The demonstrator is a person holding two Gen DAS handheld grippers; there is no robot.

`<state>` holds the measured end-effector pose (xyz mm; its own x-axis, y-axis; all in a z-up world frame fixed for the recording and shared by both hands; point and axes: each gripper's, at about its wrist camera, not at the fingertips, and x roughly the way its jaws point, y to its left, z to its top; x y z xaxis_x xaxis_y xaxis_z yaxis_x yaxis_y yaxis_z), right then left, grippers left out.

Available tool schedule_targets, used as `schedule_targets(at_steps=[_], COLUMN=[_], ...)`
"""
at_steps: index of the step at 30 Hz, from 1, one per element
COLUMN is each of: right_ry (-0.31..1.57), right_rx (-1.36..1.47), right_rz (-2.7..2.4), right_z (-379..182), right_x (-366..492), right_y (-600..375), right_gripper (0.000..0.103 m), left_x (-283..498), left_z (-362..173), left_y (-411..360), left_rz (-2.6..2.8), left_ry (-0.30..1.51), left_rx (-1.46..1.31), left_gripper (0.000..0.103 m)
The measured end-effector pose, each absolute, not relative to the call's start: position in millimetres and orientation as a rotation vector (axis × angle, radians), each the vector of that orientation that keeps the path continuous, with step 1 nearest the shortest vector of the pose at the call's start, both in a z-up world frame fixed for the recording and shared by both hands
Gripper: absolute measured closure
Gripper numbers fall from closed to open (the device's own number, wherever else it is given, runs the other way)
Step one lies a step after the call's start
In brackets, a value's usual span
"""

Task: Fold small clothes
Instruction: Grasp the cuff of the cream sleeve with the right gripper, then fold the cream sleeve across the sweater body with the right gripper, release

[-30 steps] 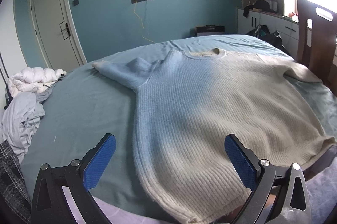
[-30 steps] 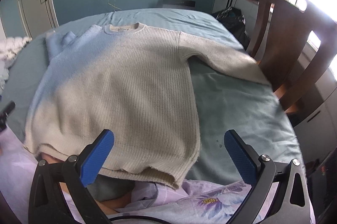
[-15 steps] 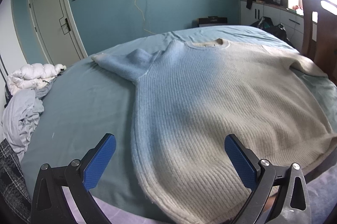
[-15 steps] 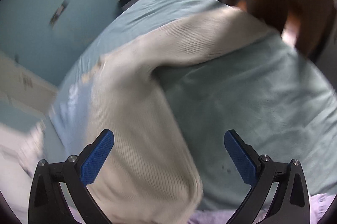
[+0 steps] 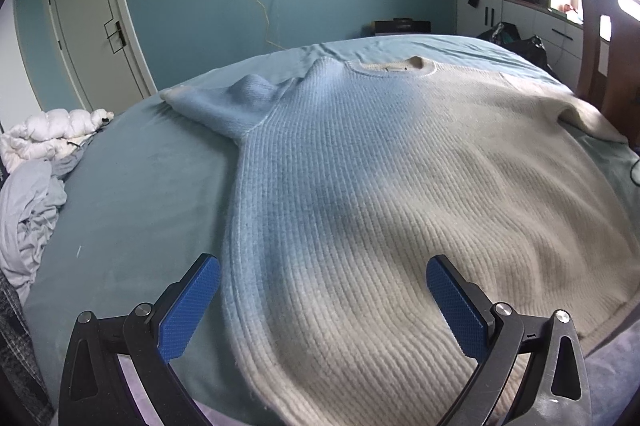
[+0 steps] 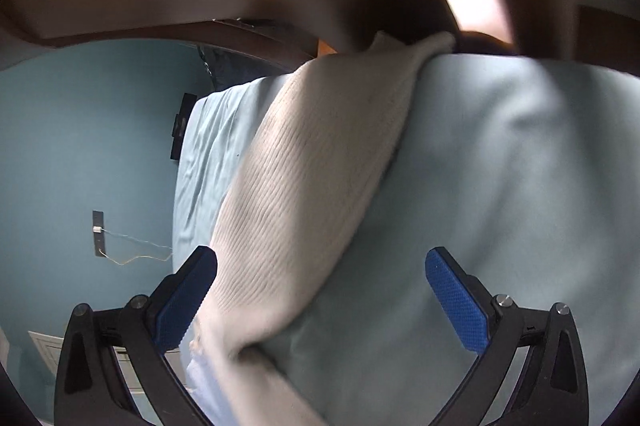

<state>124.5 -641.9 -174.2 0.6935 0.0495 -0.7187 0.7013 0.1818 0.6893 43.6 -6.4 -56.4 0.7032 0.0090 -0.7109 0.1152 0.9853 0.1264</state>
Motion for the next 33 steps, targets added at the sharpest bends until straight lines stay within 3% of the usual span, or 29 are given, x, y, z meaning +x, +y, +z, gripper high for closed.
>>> schedule_targets(at_steps=[6, 11, 14, 15, 16, 22, 29, 33], right_ry=[0.821, 0.837, 0.901, 0.927, 0.943, 0.815, 0.715, 0.656], right_rx=[1.226, 1.1, 1.0, 0.972, 0.965, 0.844, 0.29, -0.15], right_rz=[-0.556, -0.654, -0.698, -0.736, -0.772, -0.844, -0.851, -0.794], right_z=[-189.1, -162.9, -155.1, -151.0, -147.6, -61.2, 98.3, 138.9], right_x=[180.4, 221.4, 248.3, 254.4, 259.5, 270.8, 354.1, 431.0], right_y=[-648.0, -654.5, -662.7, -665.4, -666.0, -644.2, -533.3, -428.3], right_gripper=[0.007, 0.007, 0.039, 0.064, 0.082, 0.088, 0.089, 0.089], left_x=[55.2, 62.6, 62.4, 62.4, 62.1, 58.9, 56.5, 50.9], left_z=[-70.9, -81.8, -86.7, -87.6, -87.0, -75.3, -54.3, -42.8], left_y=[-10.0, -15.8, -18.8, -19.5, -20.0, -16.1, 3.3, 16.3], left_rz=[-0.045, -0.04, -0.047, -0.047, -0.047, -0.049, -0.05, -0.038], left_ry=[0.839, 0.869, 0.886, 0.888, 0.887, 0.85, 0.819, 0.78], left_rx=[0.186, 0.217, 0.232, 0.236, 0.236, 0.208, 0.078, 0.028], left_gripper=[0.0, 0.0, 0.0, 0.0, 0.0, 0.0, 0.0, 0.0])
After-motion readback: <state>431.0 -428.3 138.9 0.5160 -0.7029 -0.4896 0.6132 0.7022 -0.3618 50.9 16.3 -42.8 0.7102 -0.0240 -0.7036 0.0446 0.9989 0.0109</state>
